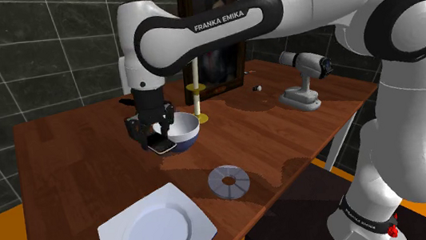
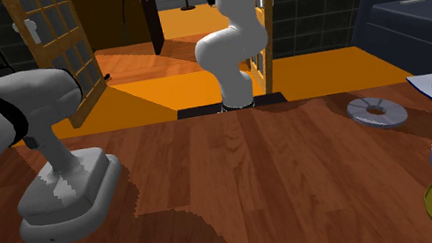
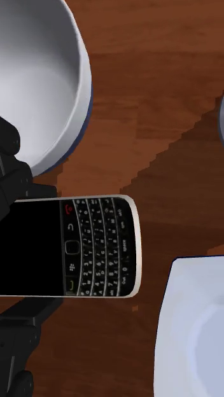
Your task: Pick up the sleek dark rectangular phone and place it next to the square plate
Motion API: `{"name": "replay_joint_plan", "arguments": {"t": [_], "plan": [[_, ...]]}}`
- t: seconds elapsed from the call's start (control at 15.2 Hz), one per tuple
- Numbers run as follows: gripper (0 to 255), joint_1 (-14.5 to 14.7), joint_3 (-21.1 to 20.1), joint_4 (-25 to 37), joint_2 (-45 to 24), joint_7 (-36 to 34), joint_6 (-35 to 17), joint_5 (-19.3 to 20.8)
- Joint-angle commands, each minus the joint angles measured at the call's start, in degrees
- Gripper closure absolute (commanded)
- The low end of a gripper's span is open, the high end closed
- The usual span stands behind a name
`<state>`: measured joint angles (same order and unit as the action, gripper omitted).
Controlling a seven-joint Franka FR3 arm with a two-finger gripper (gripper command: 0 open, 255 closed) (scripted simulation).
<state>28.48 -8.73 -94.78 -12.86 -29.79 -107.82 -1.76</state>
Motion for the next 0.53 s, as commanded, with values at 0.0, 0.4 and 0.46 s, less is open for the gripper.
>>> {"name": "replay_joint_plan", "arguments": {"t": [0.0,0.4,0.46], "plan": [[255,1.66,-0.82,4.33,-3.09,-2.66,1.14,0.72],[255,6.98,-2.42,18.67,-13.00,-9.40,5.40,3.09],[255,7.98,-2.58,21.69,-14.98,-10.43,6.42,3.53]]}}
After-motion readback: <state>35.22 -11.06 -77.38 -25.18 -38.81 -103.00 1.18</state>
